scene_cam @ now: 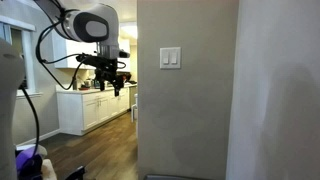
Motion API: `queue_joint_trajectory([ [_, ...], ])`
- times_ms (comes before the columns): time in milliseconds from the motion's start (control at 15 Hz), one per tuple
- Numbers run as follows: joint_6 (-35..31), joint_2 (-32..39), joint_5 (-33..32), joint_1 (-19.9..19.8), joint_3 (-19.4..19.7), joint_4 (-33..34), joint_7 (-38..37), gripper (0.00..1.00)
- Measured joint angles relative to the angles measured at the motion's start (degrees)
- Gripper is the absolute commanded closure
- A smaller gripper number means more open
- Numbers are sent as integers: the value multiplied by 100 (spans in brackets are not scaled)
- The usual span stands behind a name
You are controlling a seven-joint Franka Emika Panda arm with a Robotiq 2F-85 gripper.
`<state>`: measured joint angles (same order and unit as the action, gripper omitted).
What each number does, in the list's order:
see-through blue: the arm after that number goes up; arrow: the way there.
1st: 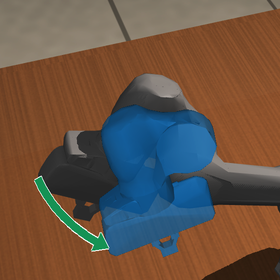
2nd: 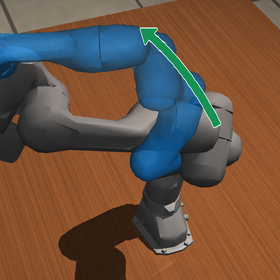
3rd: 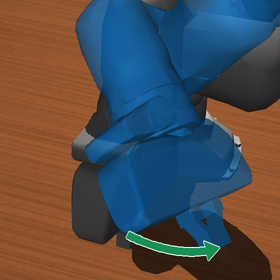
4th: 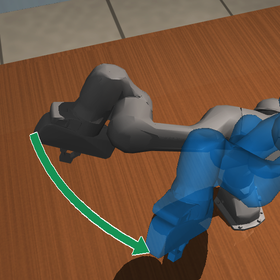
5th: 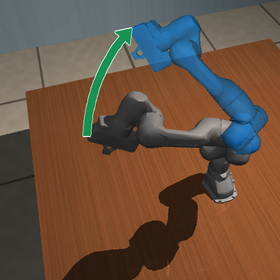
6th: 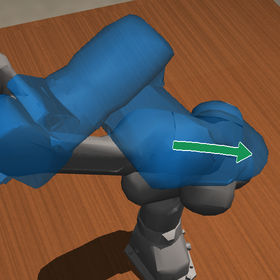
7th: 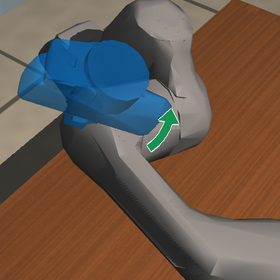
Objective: Flip the left switch on the wall
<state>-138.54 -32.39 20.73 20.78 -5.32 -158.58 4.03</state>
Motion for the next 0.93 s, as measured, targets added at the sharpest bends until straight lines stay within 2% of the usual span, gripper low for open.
queue_joint_trajectory([
  [600,0,0,0,0,0,0,0,0],
  [667,0,0,0,0,0,0,0,25],
  [733,0,0,0,0,0,0,0,27],
  [933,4,0,-7,-2,-2,7,0,47],
])
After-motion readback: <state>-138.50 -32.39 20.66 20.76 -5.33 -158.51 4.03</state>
